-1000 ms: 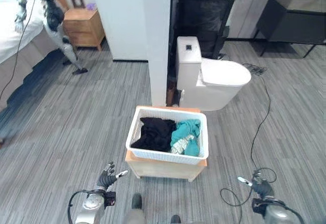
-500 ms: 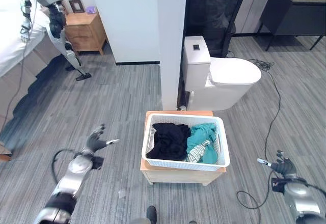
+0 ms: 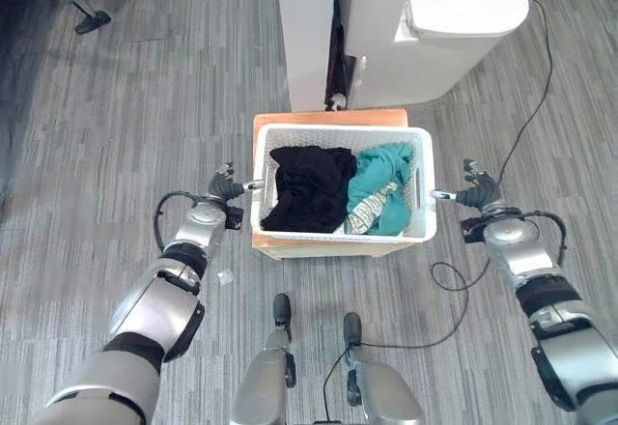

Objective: Grab the laundry basket,head to the washer,open it,put in the laundry and shut it.

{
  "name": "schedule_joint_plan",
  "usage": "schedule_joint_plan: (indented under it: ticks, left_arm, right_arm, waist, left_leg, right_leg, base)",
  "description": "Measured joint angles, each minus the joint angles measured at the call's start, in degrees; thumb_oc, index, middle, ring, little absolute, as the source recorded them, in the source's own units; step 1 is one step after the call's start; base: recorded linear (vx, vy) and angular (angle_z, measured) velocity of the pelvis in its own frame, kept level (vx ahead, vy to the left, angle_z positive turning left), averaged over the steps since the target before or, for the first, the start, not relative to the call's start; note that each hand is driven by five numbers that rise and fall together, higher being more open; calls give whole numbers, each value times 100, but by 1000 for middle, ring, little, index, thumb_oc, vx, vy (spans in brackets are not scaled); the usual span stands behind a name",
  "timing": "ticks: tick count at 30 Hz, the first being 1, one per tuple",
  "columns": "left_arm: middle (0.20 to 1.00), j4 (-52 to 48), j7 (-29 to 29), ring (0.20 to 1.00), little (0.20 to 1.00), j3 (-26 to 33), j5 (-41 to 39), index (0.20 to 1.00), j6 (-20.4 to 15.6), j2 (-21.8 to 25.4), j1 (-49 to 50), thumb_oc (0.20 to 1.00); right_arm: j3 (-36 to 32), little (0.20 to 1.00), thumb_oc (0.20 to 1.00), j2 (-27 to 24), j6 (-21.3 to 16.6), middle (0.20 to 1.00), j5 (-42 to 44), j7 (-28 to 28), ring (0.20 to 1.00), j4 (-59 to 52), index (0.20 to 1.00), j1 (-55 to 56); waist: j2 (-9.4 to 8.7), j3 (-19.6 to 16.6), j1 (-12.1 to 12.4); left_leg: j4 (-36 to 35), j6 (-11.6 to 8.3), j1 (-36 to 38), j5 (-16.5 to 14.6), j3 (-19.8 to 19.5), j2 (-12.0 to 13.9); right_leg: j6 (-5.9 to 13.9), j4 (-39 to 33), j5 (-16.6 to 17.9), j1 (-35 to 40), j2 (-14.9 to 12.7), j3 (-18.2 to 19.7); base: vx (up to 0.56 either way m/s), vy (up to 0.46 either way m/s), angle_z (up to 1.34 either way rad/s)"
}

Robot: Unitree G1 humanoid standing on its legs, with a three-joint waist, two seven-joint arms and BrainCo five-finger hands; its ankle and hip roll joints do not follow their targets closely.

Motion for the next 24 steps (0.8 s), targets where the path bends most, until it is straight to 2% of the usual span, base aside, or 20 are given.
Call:
schedule_joint_plan:
  ticks: [2, 4, 16, 20, 21, 24]
  left_arm:
    - [1000, -142, 60, 1000, 1000, 38, -17, 1000, 60, -6, 42, 1000]
    - [1000, -298, 67, 1000, 1000, -72, -6, 1000, 61, -69, 114, 1000]
    - [1000, -583, 129, 1000, 1000, -358, 503, 1000, 56, -80, 83, 1000]
    - [1000, -611, 137, 1000, 1000, -547, 781, 1000, 61, -118, 0, 1000]
    - [1000, -583, 137, 1000, 1000, -590, 886, 1000, 64, -179, -15, 1000]
    - [1000, -376, 135, 1000, 1000, -640, 997, 1000, 73, -196, -102, 1000]
  right_arm:
    - [-5, 1000, 1000, 44, -148, 1000, 0, 3, 1000, -320, 1000, 113]
    - [-11, 1000, 1000, 71, -151, 1000, -1, -5, 1000, -280, 1000, 178]
    - [-137, 1000, 1000, 165, -196, 1000, 107, -118, 1000, -92, 1000, 190]
    - [-321, 1000, 1000, 131, -197, 1000, 78, -324, 1000, 242, 1000, 56]
    - [-368, 1000, 1000, 104, -185, 1000, 61, -405, 1000, 409, 1000, -10]
    - [-197, 1000, 1000, 103, -167, 1000, -63, -451, 1000, 679, 1000, -207]
  waist:
    - [-67, 184, -26]
    - [-82, 222, -26]
    - [-31, 214, -59]
    - [85, 217, -60]
    - [167, 212, -48]
    - [220, 225, -62]
  left_leg:
    - [0, 0, -8, 0, -3, 4]
    - [0, 0, -12, -1, -31, -7]
    - [-1, 0, -34, -2, -22, -14]
    - [0, 2, -116, 0, -39, -31]
    - [0, 4, -134, 1, -37, -41]
    - [0, 4, -140, 1, -28, -33]
  right_leg:
    - [-1, 1, 1, 1, 9, -12]
    - [-2, 0, 0, 10, -2, -39]
    - [-12, -2, 8, -33, -14, -23]
    - [-12, -1, 7, -103, -26, -37]
    - [-11, -1, 8, -121, -37, -34]
    - [-11, 0, 8, -138, -31, -18]
  base:
    - [0, 0, 0]
    - [-2, -29, 4]
    - [0, -2, 0]
    - [3, 5, 2]
    - [0, 0, 0]
    - [-5, 3, -2]
